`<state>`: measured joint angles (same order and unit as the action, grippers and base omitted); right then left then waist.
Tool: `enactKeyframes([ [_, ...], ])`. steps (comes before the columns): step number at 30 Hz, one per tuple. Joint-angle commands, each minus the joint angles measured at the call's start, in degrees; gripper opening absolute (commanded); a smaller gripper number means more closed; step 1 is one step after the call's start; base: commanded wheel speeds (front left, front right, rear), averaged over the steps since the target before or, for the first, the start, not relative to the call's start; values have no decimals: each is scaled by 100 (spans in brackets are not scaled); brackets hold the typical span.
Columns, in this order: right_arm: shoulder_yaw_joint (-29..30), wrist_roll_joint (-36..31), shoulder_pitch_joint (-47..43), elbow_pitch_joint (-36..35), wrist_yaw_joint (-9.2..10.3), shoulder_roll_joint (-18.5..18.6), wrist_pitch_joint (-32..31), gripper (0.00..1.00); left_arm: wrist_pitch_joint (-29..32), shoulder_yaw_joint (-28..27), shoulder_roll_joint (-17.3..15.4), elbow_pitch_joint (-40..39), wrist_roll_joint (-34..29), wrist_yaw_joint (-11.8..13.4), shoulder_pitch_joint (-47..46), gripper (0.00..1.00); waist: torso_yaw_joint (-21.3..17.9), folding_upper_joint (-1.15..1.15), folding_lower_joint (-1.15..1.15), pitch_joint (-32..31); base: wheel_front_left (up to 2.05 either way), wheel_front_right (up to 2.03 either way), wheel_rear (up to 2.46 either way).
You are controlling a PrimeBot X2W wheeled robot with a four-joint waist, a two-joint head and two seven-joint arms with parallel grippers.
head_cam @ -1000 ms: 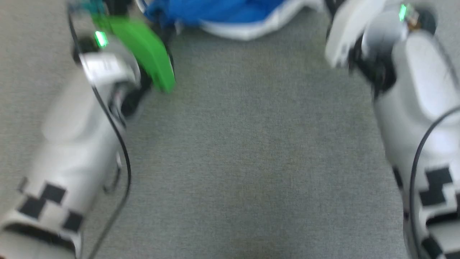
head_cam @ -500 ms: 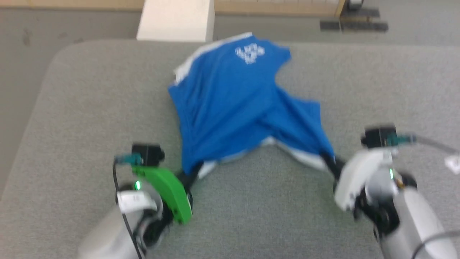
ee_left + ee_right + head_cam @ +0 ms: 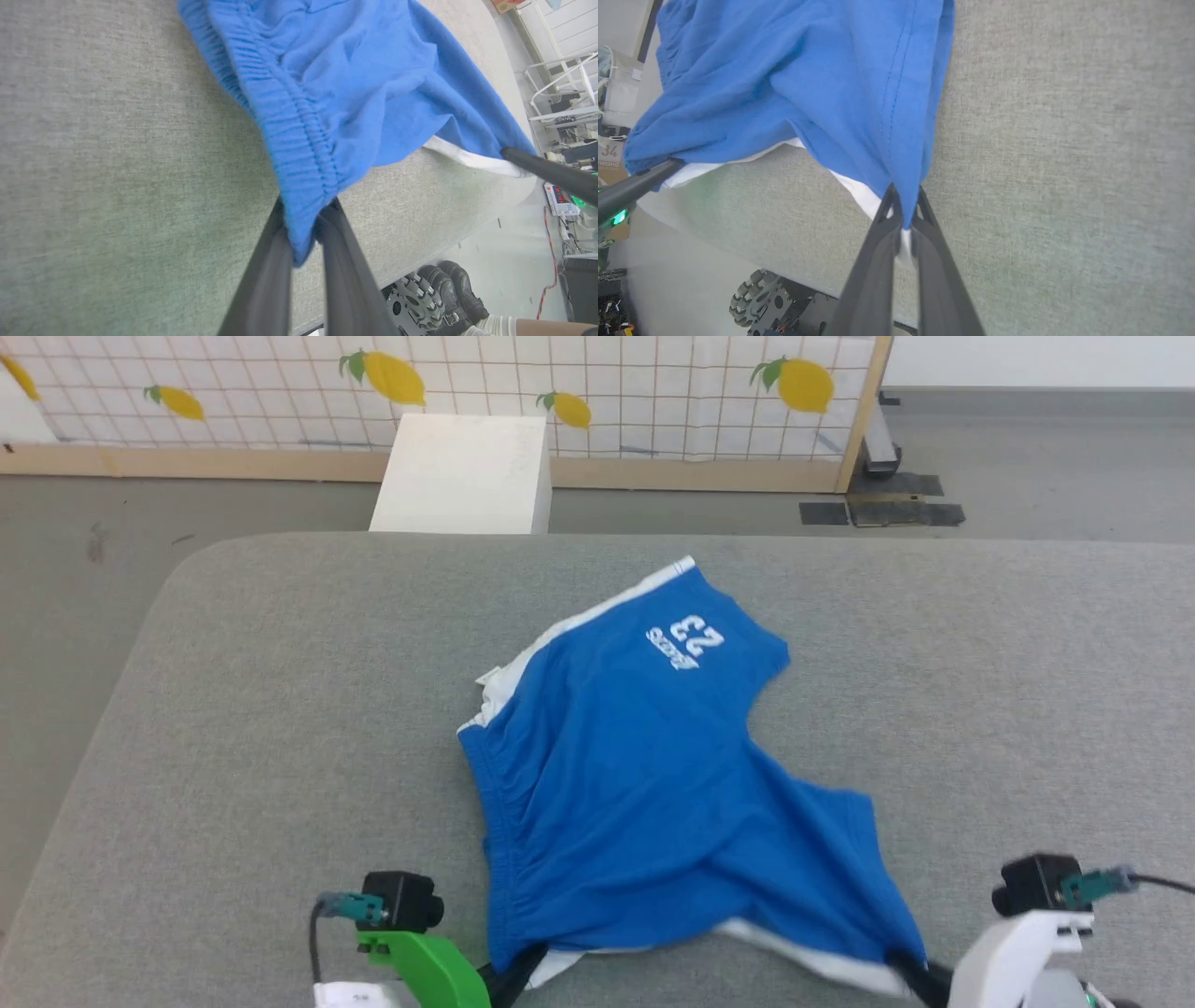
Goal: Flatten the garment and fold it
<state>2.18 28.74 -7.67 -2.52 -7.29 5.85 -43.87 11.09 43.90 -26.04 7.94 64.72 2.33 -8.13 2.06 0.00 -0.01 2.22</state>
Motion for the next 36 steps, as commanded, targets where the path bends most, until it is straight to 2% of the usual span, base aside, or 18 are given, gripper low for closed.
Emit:
enactKeyframes([
  [1, 50, 20, -175, -182, -20, -54, -190, 0, 12, -39, -88, -155, 75, 91, 114, 0, -21, 0, 1, -13, 0, 0, 0],
  [7, 199, -39, -277, -786, -20, -157, -518, 0, 18, -141, -238, -604, 89, 323, 205, 0, -55, 0, 1, 85, 0, 0, 0],
  [13, 41, -192, 464, -833, -20, -211, -378, 0, -66, -349, -270, -788, 77, 345, -63, 0, -88, 0, 1, 299, 0, 0, 0],
  [25, -155, -465, 2916, 417, -20, -283, -45, 0, -54, -870, -74, -336, 215, 111, -1342, 0, 118, 0, 1, 1204, 0, 0, 0],
  [36, -175, -1026, 4979, 1884, -20, -295, 584, 0, -202, -1206, 266, 474, 308, -255, -2492, 0, 415, 0, 1, 2245, 0, 0, 0],
])
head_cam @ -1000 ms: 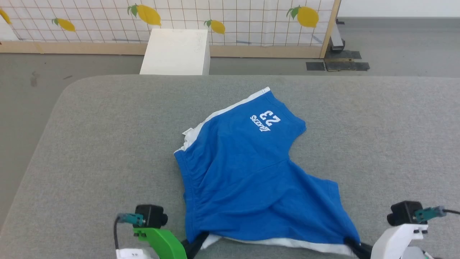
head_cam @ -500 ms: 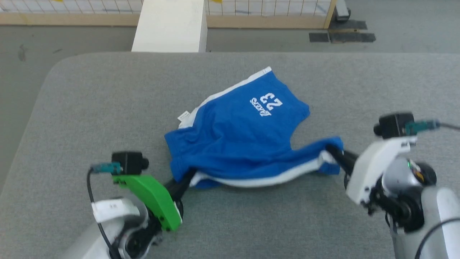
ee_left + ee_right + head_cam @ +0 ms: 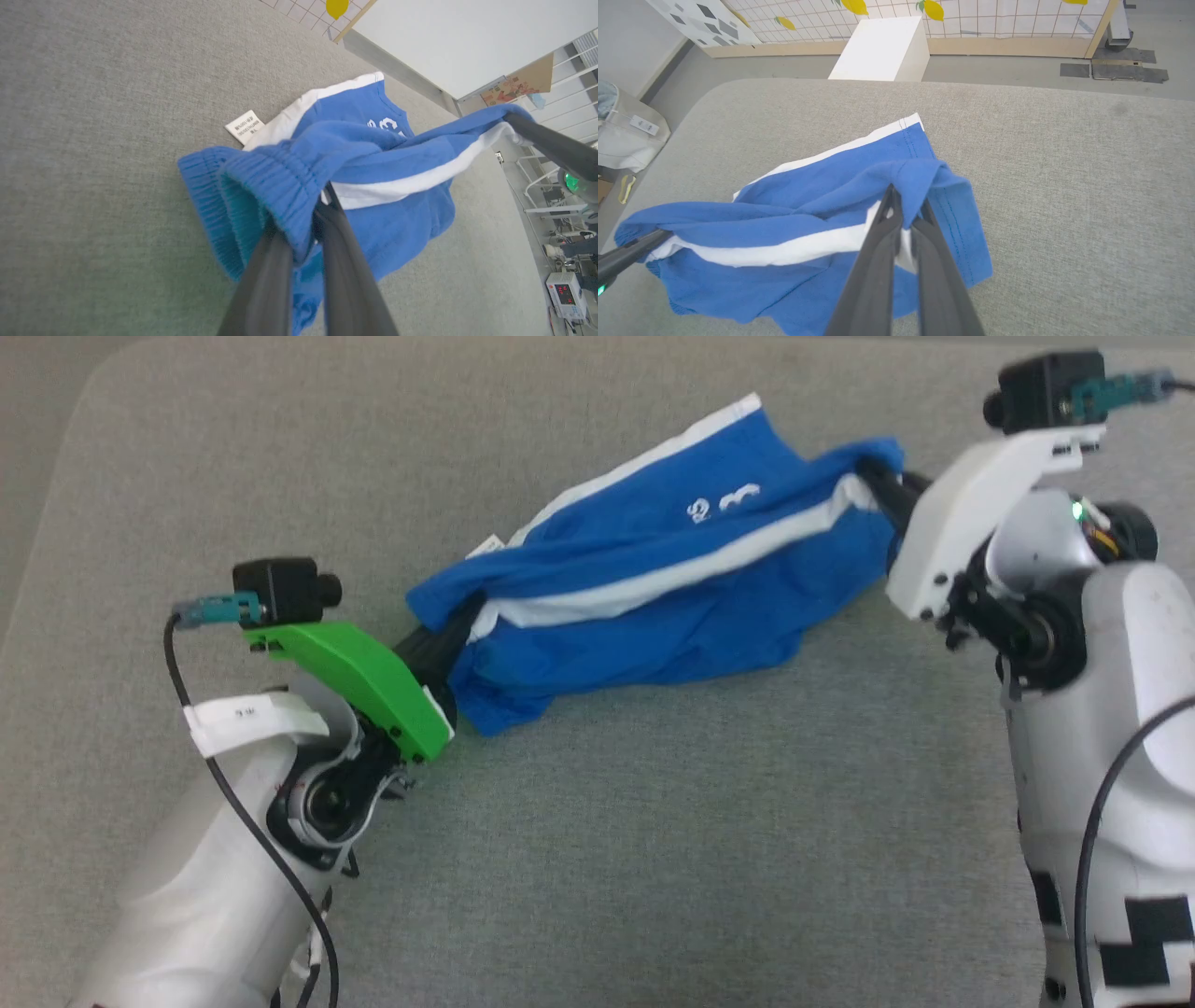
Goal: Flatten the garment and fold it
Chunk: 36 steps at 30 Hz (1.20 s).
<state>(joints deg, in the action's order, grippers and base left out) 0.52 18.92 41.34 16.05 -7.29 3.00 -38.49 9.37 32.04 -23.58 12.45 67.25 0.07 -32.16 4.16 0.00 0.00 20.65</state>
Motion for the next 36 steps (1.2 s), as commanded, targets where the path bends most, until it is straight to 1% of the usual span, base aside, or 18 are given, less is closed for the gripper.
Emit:
enactKeyframes([
  [1, -24, -88, 210, 155, -20, -11, 115, 0, -52, -35, 33, 69, 44, -56, -153, 0, 228, 0, 0, 463, 0, 0, 0],
  [11, -296, -492, 1491, 1462, -20, -12, 862, 0, -237, -138, 209, 437, 41, -309, -640, 0, 462, 0, 0, 986, 0, 0, 0],
  [20, -388, -738, 2077, 2426, -20, -12, 1186, 0, -308, -121, 286, 608, 41, -428, -762, 0, 528, 0, 0, 1126, 0, 0, 0],
  [21, -396, -758, 2118, 2522, -20, -12, 1224, 23, -313, -122, 292, 624, 46, -431, -758, 0, 526, 0, 0, 1116, 0, 0, 0],
  [22, -402, -767, 2148, 2593, -20, -12, 1254, 81, -321, -126, 297, 633, 53, -430, -754, 4, 526, 0, 0, 1107, 0, 0, 0],
  [23, -401, -768, 2181, 2682, -20, -12, 1279, 100, -327, -130, 302, 641, 60, -426, -746, 42, 524, 0, 0, 1084, 0, 0, 0],
  [24, -407, -758, 2201, 2745, -20, -12, 1298, 100, -332, -131, 302, 645, 61, -421, -737, 100, 521, 0, 0, 1057, 0, 0, 0],
  [28, -419, -674, 2272, 2966, -20, -12, 1496, 100, -384, -169, 263, 639, 60, -385, -683, 100, 482, 0, 0, 874, 0, 0, 0],
  [32, -470, -421, 2272, 3104, -20, -12, 1770, 100, -447, -213, 179, 551, 38, -318, -585, 100, 424, 0, 0, 570, 0, 0, 0],
  [36, -547, -227, 2192, 3188, -20, -12, 2019, 100, -545, -257, 60, 390, -30, -199, -434, 100, 353, 0, 0, 199, 0, 0, 0],
])
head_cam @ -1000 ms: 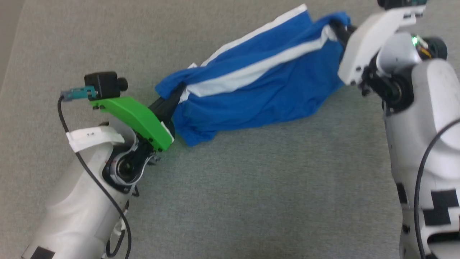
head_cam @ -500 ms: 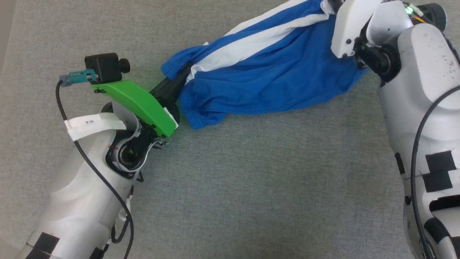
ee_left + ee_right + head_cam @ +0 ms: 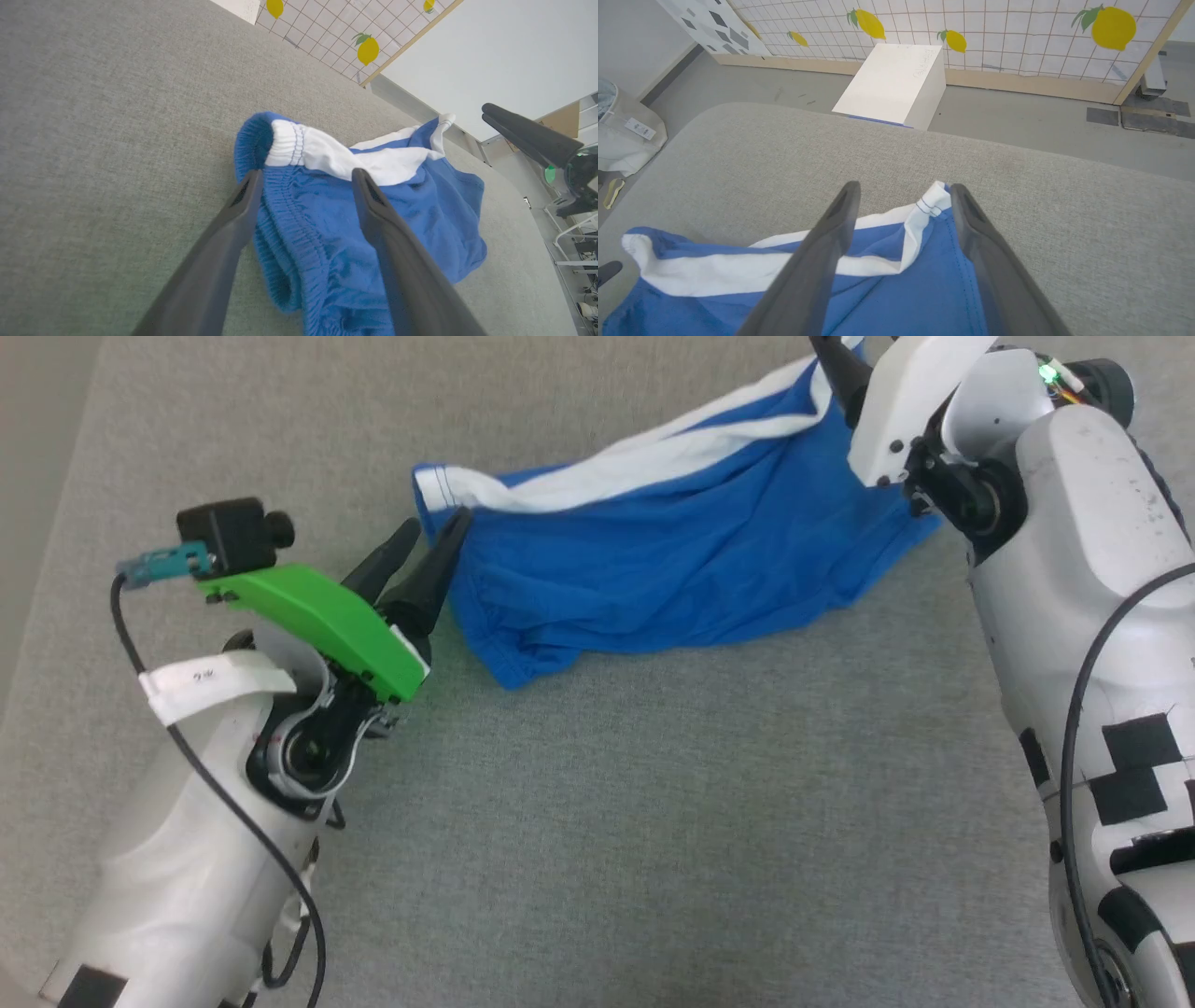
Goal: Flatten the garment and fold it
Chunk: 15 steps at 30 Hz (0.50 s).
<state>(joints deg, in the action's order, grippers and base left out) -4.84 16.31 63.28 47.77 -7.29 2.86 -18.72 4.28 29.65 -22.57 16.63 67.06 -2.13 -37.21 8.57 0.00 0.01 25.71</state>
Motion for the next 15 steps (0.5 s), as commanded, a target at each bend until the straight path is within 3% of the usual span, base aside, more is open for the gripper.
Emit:
enactKeyframes([
  [1, -28, 61, -38, 18, -20, 2, 108, 100, -82, -23, -88, -89, -60, 61, 120, 100, -109, 0, -1, -407, 0, 0, 0],
  [10, -284, 446, -842, -545, -20, 238, 974, 100, -1266, -91, -542, -602, -1041, 394, 712, 100, -255, 0, -1, -1186, 0, 0, 0],
  [15, -397, 717, -1653, -974, -20, 487, 1353, 100, -1819, -90, -731, -696, -1800, 750, 1263, 100, -339, 0, -1, -1535, 0, 0, 0],
])
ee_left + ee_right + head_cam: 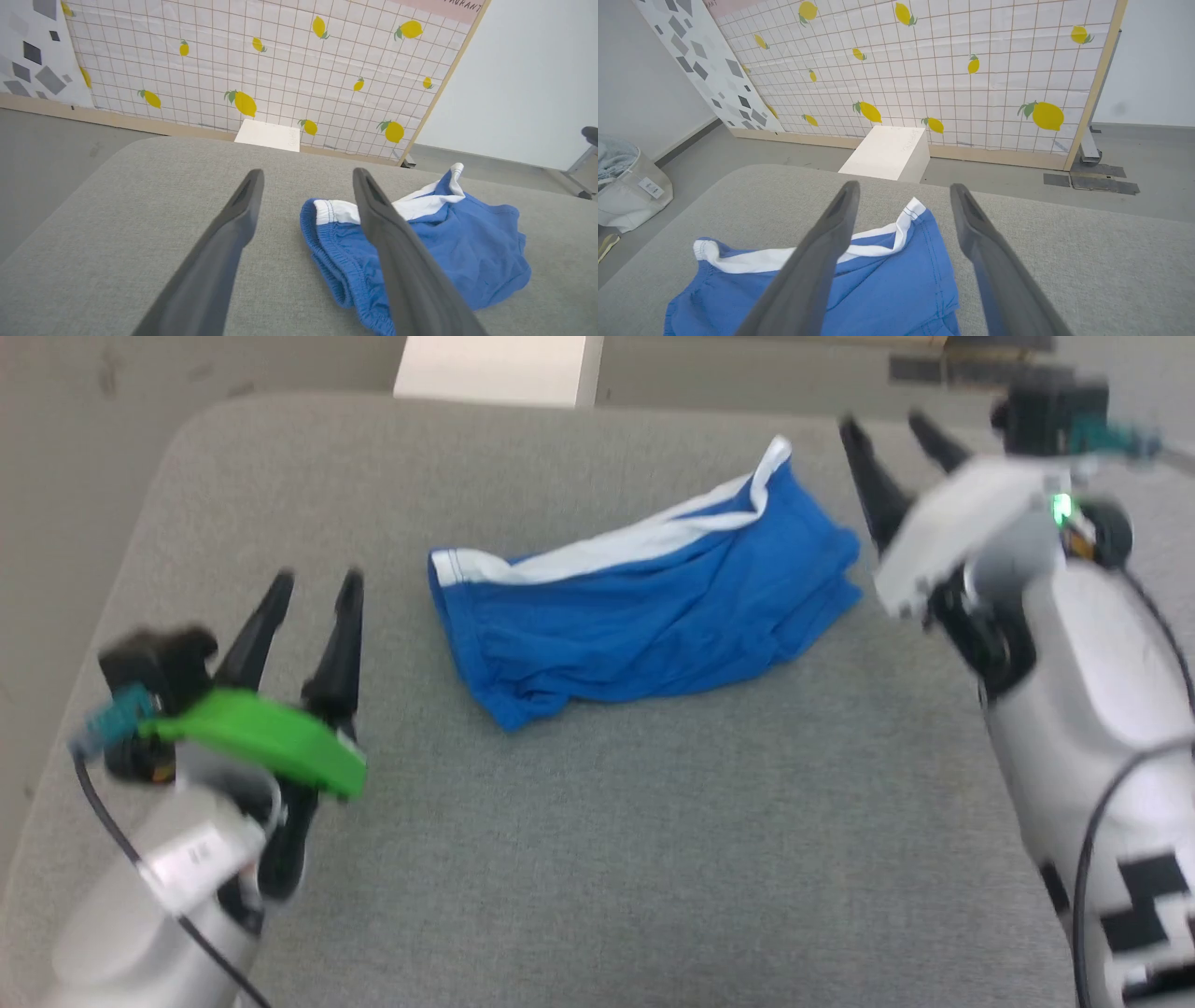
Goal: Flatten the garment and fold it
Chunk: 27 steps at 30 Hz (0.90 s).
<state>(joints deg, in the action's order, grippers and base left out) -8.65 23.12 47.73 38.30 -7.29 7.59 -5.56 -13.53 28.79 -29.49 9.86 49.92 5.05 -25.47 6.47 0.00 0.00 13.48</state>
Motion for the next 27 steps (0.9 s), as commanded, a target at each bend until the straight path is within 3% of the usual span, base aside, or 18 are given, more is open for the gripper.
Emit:
enactKeyframes([
  [1, -23, 71, -236, -97, -20, 49, 78, 100, -78, -45, -19, -53, -172, 85, 192, 100, -141, 0, 0, -352, 0, 0, 0],
  [7, 60, 286, -1147, -490, -20, 191, 72, 100, -143, -631, 287, -383, -934, 285, 937, 100, -216, 0, 0, -569, 0, 0, 0],
  [15, 329, 228, -1740, -816, -20, 305, -402, 100, -146, -1303, 821, -664, -1614, 87, 1643, 100, -202, 0, 0, -616, 0, 0, 0],
  [27, 527, -457, -685, -711, -20, 397, -2102, 100, -146, -1641, 1342, -889, -2149, -354, 1523, 100, 229, 0, 0, 217, 0, 0, 0],
])
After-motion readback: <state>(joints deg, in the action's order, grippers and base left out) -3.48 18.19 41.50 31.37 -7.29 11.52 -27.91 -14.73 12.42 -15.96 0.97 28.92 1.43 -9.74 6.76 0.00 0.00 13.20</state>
